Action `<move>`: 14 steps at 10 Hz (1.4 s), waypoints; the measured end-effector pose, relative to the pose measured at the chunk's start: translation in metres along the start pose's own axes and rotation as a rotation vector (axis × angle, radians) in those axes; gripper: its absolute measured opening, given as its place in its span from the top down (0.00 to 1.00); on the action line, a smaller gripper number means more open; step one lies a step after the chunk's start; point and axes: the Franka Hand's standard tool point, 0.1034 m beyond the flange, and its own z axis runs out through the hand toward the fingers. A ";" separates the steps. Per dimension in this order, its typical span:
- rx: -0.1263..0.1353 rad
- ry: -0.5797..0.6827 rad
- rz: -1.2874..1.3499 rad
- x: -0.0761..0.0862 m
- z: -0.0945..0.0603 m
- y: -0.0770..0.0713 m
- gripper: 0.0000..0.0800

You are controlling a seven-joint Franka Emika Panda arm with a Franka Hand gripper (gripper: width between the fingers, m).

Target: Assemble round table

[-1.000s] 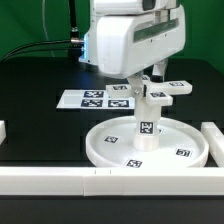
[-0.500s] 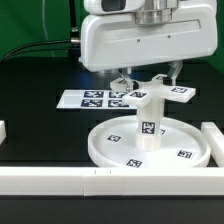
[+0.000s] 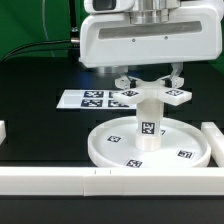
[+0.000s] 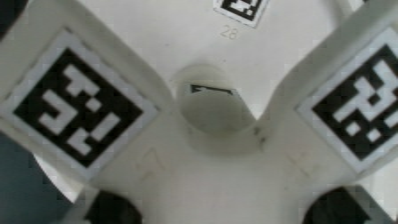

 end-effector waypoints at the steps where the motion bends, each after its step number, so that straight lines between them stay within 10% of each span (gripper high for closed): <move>1: 0.000 0.004 0.150 0.000 0.000 0.000 0.45; 10: 0.037 0.014 0.885 0.002 0.000 0.000 0.45; 14: 0.116 0.013 1.337 0.003 0.000 0.000 0.45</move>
Offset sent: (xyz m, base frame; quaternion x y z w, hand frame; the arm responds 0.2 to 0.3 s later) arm -0.0095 0.0062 -0.0051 0.0147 -0.0065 0.3158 0.9487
